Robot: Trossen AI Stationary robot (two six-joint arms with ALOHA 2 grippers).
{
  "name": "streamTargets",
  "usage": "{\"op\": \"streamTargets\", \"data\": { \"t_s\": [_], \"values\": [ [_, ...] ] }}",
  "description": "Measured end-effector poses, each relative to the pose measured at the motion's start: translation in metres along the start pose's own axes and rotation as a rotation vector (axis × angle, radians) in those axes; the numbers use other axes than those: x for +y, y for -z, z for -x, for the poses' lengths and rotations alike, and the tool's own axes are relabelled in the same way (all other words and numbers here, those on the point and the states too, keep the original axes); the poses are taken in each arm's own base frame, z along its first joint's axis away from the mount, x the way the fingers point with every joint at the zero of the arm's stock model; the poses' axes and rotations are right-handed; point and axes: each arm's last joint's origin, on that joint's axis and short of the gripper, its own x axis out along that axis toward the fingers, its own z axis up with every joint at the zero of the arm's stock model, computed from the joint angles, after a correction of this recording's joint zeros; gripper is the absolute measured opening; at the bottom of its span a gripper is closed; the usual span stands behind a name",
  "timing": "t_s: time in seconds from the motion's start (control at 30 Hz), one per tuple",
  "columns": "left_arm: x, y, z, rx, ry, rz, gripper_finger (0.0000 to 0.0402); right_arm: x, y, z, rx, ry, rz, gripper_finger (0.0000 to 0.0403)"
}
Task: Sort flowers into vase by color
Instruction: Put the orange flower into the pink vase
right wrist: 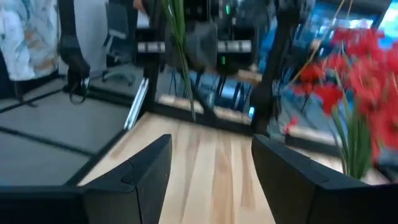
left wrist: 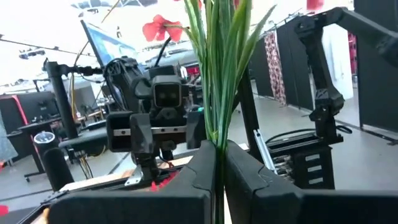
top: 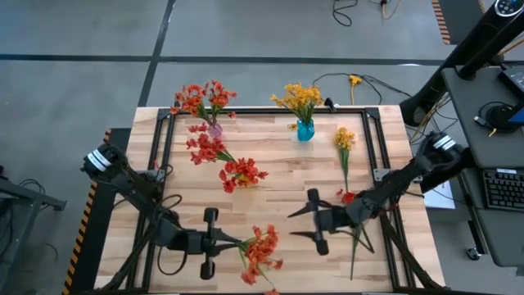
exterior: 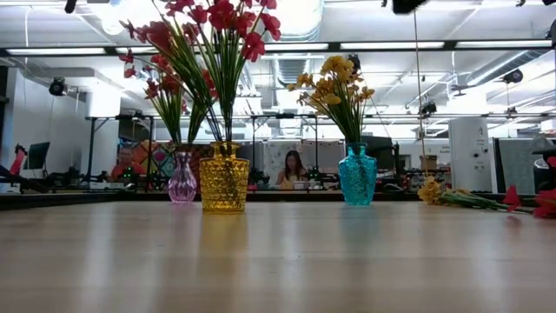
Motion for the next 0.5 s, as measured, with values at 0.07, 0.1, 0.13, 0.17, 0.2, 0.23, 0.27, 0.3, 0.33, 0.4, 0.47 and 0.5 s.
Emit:
{"op": "streamTargets", "data": {
  "t_s": [0.07,0.1,0.13,0.17,0.2,0.23,0.27,0.3,0.33,0.4,0.47,0.5],
  "values": [
    [-0.002,0.002,-0.001,-0.008,-0.004,0.002,0.0,0.005,-0.001,-0.012,-0.038,0.007,0.019,0.0215],
    [-0.003,0.003,-0.002,-0.008,-0.004,-0.001,0.0,0.008,-0.001,-0.018,-0.043,0.01,0.038,0.0215],
    [-0.005,0.006,-0.004,-0.003,-0.002,-0.006,0.0,0.011,-0.001,-0.025,-0.053,0.015,0.043,0.0215],
    [-0.007,0.007,-0.006,0.0,-0.001,-0.009,0.0,0.013,-0.003,-0.032,-0.064,0.018,0.045,0.0215],
    [-0.009,0.008,-0.008,0.002,-0.003,-0.011,0.0,0.015,-0.003,-0.038,-0.071,0.021,0.041,0.0215],
    [-0.012,0.009,-0.01,0.002,-0.005,-0.011,0.0,0.016,-0.005,-0.044,-0.077,0.026,0.038,0.0215],
    [-0.014,0.009,-0.012,0.004,-0.008,-0.019,0.0,0.018,-0.007,-0.05,-0.088,0.031,0.032,0.0215],
    [-0.016,0.011,-0.014,0.008,-0.01,-0.031,0.0,0.019,-0.009,-0.056,-0.096,0.034,0.03,0.0215],
    [-0.018,0.011,-0.017,0.009,-0.015,-0.039,0.0,0.021,-0.01,-0.061,-0.096,0.037,0.033,0.0215],
    [-0.021,0.013,-0.02,0.019,-0.041,-0.066,0.0,0.025,-0.012,-0.071,-0.106,0.034,0.043,0.0215],
    [-0.023,0.011,-0.023,0.017,-0.069,-0.069,0.0,0.029,-0.014,-0.081,-0.115,0.034,0.061,0.0215],
    [-0.023,0.012,-0.024,0.023,-0.089,-0.075,0.0,0.031,-0.015,-0.085,-0.121,0.034,0.069,0.0215]
  ]
}}
